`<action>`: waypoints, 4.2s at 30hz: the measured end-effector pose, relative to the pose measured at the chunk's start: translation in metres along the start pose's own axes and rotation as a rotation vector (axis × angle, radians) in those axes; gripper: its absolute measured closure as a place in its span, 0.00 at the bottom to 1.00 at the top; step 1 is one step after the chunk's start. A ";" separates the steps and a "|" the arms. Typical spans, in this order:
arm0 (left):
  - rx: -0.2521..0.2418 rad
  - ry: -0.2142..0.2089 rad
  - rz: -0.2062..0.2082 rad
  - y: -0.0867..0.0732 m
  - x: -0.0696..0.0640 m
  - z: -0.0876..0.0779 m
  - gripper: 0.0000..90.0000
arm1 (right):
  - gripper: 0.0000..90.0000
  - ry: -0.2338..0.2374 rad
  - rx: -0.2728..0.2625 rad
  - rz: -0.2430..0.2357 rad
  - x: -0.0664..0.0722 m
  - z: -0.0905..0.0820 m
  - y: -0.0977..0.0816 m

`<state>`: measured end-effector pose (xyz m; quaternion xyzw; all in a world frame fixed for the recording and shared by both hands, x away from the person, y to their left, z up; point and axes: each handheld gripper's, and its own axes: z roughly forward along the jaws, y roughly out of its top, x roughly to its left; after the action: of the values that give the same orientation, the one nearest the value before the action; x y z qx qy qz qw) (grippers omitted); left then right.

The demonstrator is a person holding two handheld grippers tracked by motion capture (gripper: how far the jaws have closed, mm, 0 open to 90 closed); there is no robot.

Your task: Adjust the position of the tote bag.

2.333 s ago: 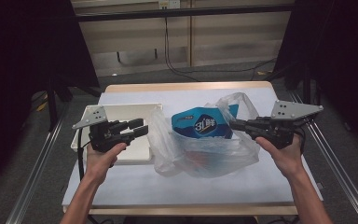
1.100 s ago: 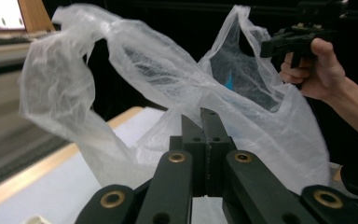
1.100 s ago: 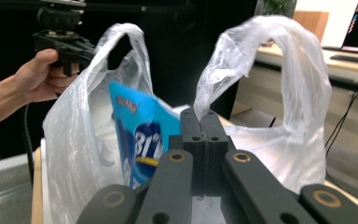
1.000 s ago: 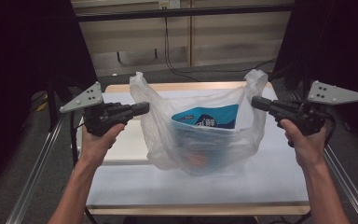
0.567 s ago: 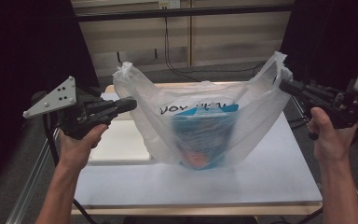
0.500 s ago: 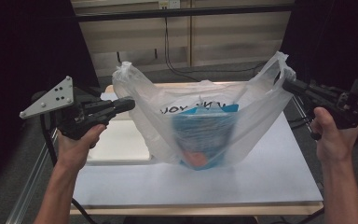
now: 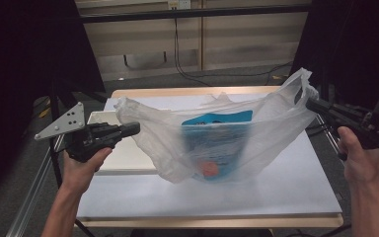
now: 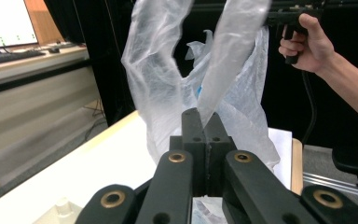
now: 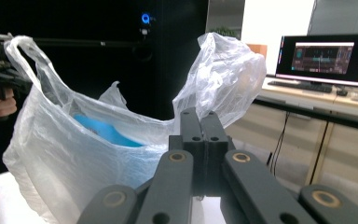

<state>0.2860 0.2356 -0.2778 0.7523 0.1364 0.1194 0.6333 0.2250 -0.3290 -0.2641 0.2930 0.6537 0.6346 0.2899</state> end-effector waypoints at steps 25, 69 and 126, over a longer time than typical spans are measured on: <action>0.145 0.041 -0.064 -0.046 0.011 0.004 1.00 | 1.00 0.006 0.168 0.064 -0.011 0.023 -0.055; 0.431 -0.011 -0.102 -0.120 -0.003 0.026 1.00 | 1.00 0.026 0.438 0.101 0.004 0.028 -0.133; 0.652 -0.043 -0.123 -0.191 -0.015 0.043 1.00 | 1.00 -0.019 0.739 0.121 0.008 0.031 -0.217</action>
<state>0.2764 0.2216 -0.4738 0.9081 0.1993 0.0149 0.3679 0.2403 -0.3075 -0.4823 0.4217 0.8174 0.3693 0.1327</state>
